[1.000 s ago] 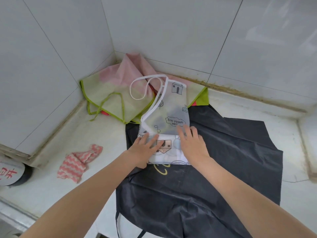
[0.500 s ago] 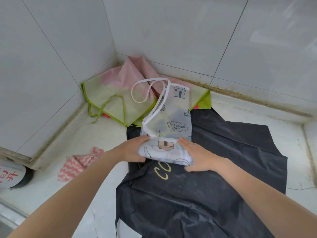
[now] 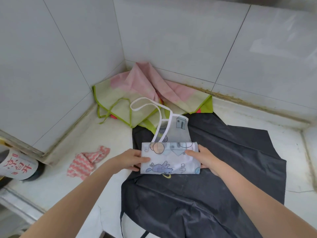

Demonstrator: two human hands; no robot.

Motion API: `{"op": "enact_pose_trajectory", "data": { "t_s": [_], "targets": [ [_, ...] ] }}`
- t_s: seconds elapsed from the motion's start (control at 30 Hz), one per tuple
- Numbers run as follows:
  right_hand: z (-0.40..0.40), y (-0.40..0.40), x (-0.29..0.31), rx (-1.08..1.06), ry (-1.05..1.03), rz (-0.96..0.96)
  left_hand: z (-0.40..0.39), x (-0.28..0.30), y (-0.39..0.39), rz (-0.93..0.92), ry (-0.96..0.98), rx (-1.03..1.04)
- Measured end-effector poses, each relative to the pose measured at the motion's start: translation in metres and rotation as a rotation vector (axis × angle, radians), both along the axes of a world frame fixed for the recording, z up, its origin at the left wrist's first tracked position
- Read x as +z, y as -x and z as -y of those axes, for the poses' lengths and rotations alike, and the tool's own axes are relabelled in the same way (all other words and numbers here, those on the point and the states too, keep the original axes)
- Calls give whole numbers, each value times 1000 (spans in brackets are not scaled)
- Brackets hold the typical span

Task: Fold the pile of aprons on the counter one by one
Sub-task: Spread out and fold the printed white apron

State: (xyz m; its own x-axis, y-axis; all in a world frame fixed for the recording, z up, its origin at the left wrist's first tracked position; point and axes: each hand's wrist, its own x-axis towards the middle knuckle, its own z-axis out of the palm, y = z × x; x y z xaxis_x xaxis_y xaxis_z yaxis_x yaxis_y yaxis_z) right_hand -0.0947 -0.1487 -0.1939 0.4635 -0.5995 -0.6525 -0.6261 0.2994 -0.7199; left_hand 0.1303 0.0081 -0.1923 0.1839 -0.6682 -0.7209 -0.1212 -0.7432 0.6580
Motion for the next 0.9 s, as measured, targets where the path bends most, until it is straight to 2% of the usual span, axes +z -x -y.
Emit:
{"op": "enact_pose_trajectory", "data": {
  "t_s": [0.07,0.1,0.2,0.27,0.4,0.5,0.6,0.7,0.73,0.83,0.9],
  "targets": [
    [0,-2,-1,24,21,-21,-4,2,-5,-81,11,57],
    [0,-4,-1,48,48,-78,-3,3,-5,-58,13,96],
    [12,-13,0,299,294,-393,15,0,-8,255,63,201],
    [28,-23,3,359,456,-481,30,0,-9,450,124,178],
    [61,-48,21,307,708,-346,61,7,-5,541,193,77],
    [81,-62,21,417,752,-319,81,1,-1,607,121,-69],
    [98,-75,10,564,807,-225,98,-6,4,801,34,-235],
    [101,-87,10,634,820,-58,112,-10,11,781,78,-333],
    [101,-89,10,680,841,-54,114,-10,12,758,92,-348],
    [104,-96,7,870,1032,-323,112,-13,14,747,140,-388],
    [100,-99,8,918,1147,-505,104,-17,19,852,131,-418]
  ]
}}
